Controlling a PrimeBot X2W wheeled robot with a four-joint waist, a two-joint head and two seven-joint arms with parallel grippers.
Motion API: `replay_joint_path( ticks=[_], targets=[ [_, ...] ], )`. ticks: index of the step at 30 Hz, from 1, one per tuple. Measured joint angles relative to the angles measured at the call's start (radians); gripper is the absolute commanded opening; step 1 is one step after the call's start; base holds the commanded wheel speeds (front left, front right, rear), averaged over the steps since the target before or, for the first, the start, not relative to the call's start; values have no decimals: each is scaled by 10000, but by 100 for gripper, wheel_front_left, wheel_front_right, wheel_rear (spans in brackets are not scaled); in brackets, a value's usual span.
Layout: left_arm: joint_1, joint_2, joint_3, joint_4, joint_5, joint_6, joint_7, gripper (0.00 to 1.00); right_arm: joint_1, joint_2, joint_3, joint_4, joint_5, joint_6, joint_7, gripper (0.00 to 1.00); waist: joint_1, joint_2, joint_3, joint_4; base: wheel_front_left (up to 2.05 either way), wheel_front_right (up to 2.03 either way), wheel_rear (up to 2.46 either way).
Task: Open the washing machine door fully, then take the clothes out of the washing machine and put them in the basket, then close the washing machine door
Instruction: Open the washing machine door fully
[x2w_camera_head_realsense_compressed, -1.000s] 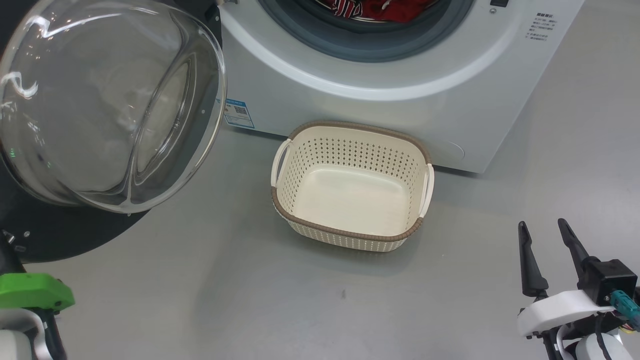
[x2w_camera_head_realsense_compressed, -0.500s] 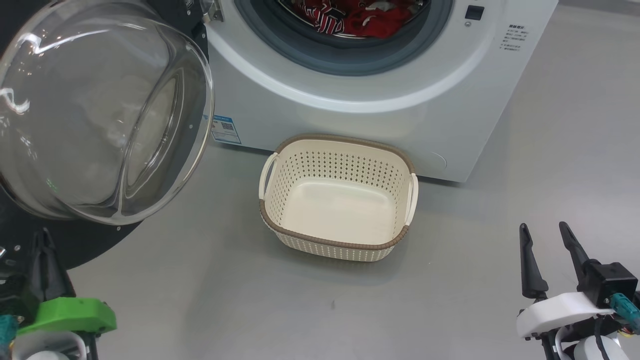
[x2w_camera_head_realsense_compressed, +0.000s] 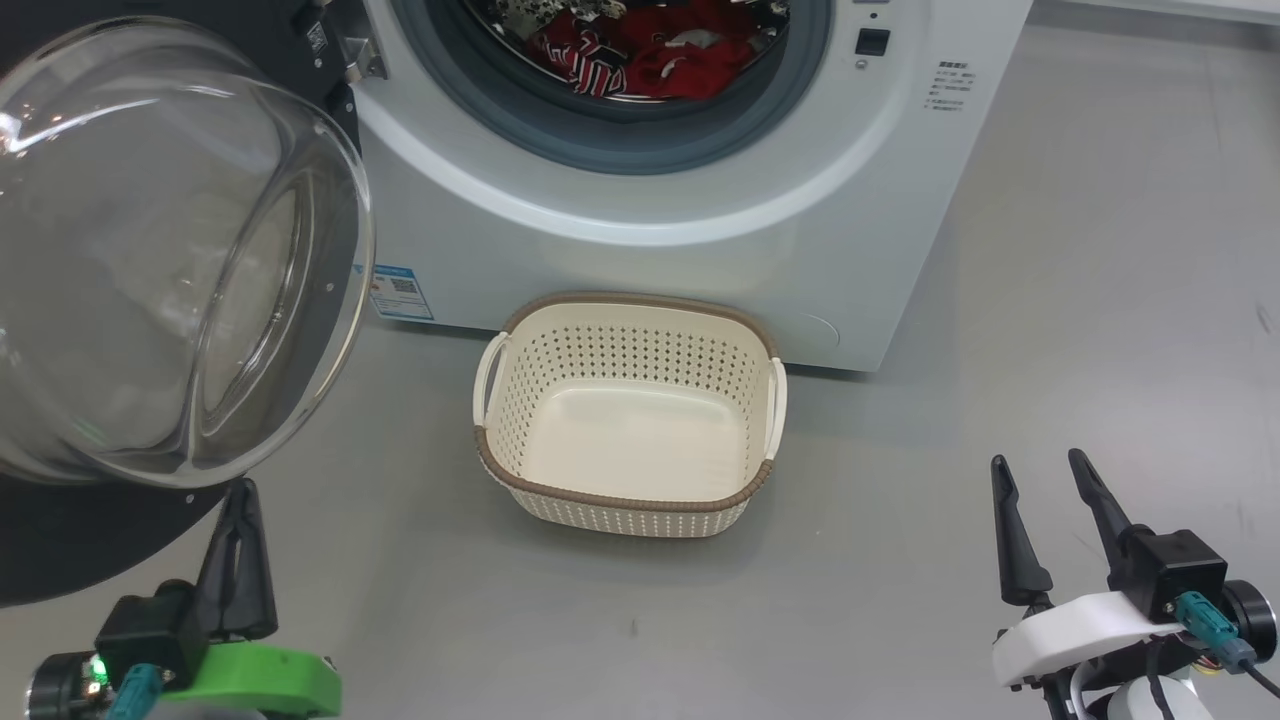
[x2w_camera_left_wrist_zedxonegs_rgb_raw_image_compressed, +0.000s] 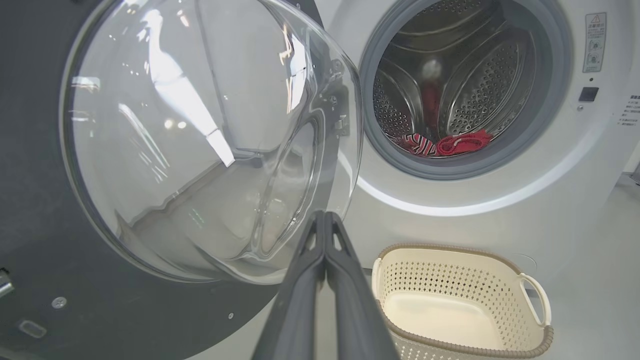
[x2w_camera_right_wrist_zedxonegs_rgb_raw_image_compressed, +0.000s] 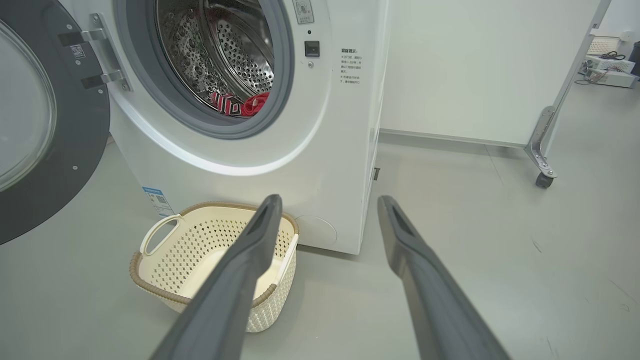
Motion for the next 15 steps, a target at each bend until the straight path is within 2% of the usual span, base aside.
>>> replay_joint_path(
  ticks=[7, 13, 14, 15],
  targets=[
    [136, -8, -711, -186, 2, -305, 65, 0, -37, 151, 245, -33, -21, 90, -8, 100, 0, 0, -86, -585, 0, 0, 0],
    [137, -8, -786, -288, 2, -303, 259, 0, -160, 211, 414, -134, -109, 249, -8, 100, 0, 0, -115, -1215, 0, 0, 0],
    [137, -10, -782, -295, 2, -301, 291, 2, -215, 209, 428, -150, -113, 249, -10, 100, 0, 0, -118, -1325, 0, 0, 0],
    [137, -10, -782, -301, 2, -297, 324, 11, -257, 209, 435, -151, -113, 253, -10, 100, 0, 0, -123, -1440, 0, 0, 0]
  ],
)
